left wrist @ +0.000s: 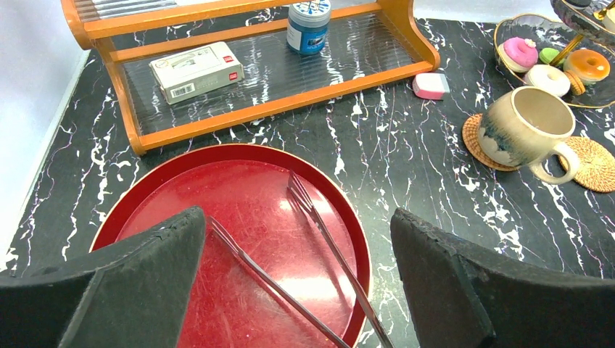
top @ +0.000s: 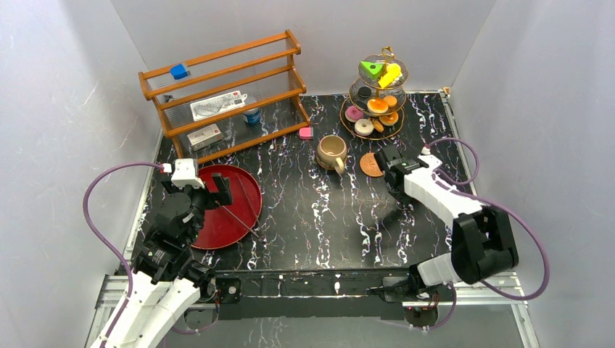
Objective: Serve the afternoon tea
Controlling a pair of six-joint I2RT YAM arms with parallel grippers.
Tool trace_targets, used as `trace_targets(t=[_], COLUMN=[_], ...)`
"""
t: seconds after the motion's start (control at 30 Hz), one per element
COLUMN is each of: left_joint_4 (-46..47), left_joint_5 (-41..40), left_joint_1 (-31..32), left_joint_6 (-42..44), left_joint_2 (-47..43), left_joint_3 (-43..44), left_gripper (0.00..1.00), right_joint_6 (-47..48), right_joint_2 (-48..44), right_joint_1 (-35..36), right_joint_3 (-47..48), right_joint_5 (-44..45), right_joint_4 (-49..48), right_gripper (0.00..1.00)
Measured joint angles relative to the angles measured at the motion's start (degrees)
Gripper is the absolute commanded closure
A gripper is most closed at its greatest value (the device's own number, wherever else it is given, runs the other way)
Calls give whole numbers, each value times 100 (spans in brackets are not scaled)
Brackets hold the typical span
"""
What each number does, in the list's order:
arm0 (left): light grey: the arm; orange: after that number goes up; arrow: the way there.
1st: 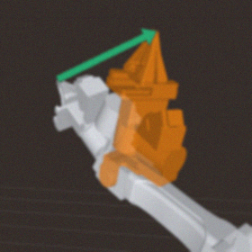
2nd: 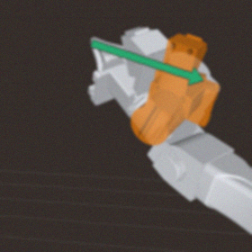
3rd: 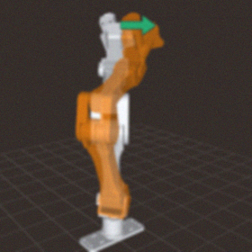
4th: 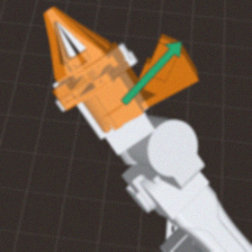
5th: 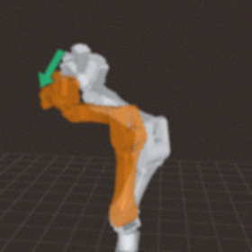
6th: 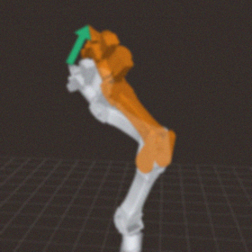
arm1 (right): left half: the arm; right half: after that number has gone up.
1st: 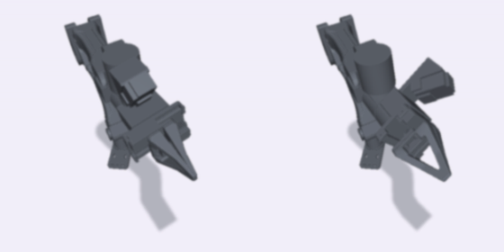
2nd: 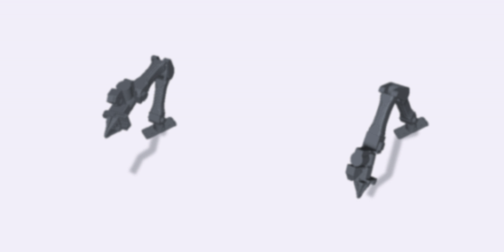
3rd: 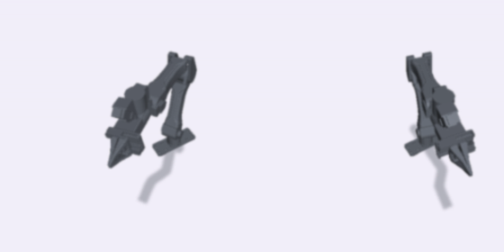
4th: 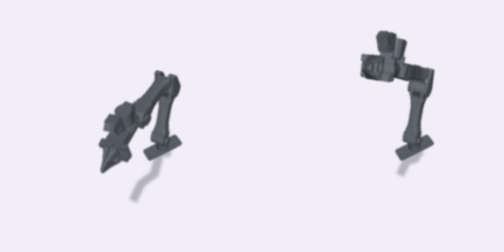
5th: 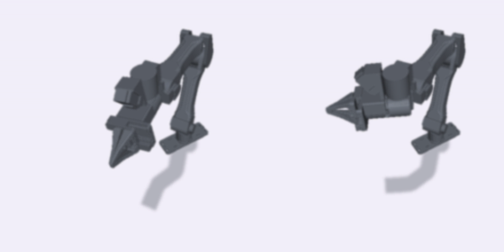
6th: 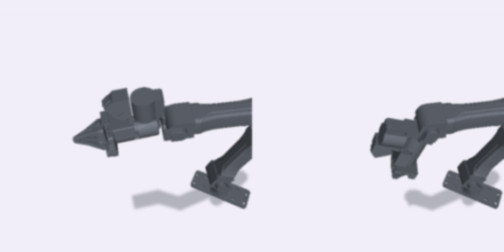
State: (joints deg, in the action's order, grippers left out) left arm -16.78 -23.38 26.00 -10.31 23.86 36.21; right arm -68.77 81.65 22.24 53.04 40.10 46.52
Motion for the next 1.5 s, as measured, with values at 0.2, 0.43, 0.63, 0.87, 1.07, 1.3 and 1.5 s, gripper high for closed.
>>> trace_targets(t=[0.2, 0.43, 0.63, 0.87, 1.07, 1.3, 1.5], left_joint_4=[0, 0, 0, -2, -15, -17, -17], left_joint_5=[-4, -22, -44, -98, -151, -173, -173], left_joint_1=[0, 0, 0, 0, 0, 0, 0], left_joint_6=[2, 2, 4, 7, 7, 7, 7], left_joint_2=[2, 22, 44, 79, 81, 81, 90], left_joint_3=[0, 0, 0, 0, 0, 0, 0], left_gripper=[5, 5, 5, 4, 4, 5, 5], right_joint_6=[1506, 2564, 3414, 4061, 4393, 4586, 4658], right_joint_2=[-802, -1001, -1119, -682, -326, -114, -66], right_joint_1=[0, 0, 0, 0, 2, 0, 0], right_joint_3=[-673, -754, -798, -765, -721, -564, -562], right_joint_5=[-111, -387, -1106, -1919, -2243, -2232, -2223], right_joint_4=[-1117, -2006, -2680, -3156, -3274, -3469, -3558], right_gripper=[100, 100, 100, 100, 100, 100, 100])
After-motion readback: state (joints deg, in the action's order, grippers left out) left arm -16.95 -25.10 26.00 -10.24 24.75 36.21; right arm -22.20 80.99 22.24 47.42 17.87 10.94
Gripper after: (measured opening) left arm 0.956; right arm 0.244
